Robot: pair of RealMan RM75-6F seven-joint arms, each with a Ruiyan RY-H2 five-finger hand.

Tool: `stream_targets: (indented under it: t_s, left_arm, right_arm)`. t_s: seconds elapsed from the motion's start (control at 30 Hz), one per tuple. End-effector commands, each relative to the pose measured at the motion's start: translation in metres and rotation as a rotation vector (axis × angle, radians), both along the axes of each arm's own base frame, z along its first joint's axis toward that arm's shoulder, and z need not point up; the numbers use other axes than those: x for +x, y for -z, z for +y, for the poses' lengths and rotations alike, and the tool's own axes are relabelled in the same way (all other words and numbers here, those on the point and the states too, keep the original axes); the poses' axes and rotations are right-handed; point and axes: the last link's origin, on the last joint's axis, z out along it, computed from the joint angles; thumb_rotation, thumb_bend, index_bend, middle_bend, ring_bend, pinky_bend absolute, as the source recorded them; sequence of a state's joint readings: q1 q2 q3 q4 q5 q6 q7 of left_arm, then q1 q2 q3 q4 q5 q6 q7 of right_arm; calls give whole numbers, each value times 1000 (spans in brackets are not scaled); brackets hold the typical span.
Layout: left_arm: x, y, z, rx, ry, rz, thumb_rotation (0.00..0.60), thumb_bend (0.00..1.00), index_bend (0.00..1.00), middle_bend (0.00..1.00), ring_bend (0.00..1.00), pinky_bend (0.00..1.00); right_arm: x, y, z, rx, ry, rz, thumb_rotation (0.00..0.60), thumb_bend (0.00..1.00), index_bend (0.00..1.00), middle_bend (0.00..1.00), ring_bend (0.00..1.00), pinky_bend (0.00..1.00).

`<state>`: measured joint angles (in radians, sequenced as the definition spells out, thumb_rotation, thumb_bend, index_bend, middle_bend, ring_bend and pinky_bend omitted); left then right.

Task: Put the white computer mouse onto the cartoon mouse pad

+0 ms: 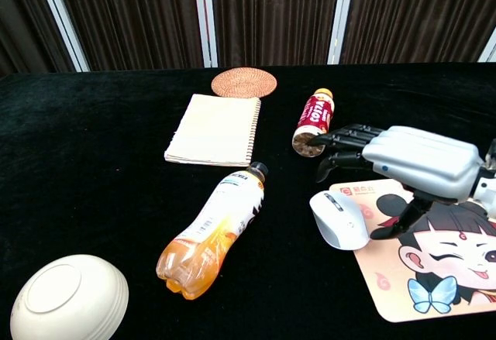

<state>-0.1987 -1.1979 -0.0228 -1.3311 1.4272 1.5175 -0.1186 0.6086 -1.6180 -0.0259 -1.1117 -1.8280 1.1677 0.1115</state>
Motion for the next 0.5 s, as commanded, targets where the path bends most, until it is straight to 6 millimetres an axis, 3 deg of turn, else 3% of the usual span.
stream_targets:
  t_s: [0.03, 0.5]
  left_arm:
    - [-1, -1, 0, 3, -3, -2, 600, 91, 0, 0, 0, 0]
    - [-5, -6, 2, 10, -17, -18, 600, 91, 0, 0, 0, 0]
  right_arm:
    - [1, 4, 0, 6, -2, 6, 600, 16, 253, 28, 0, 0]
    - [7, 16, -1, 29, 1, 64, 600, 134, 252, 28, 0, 0]
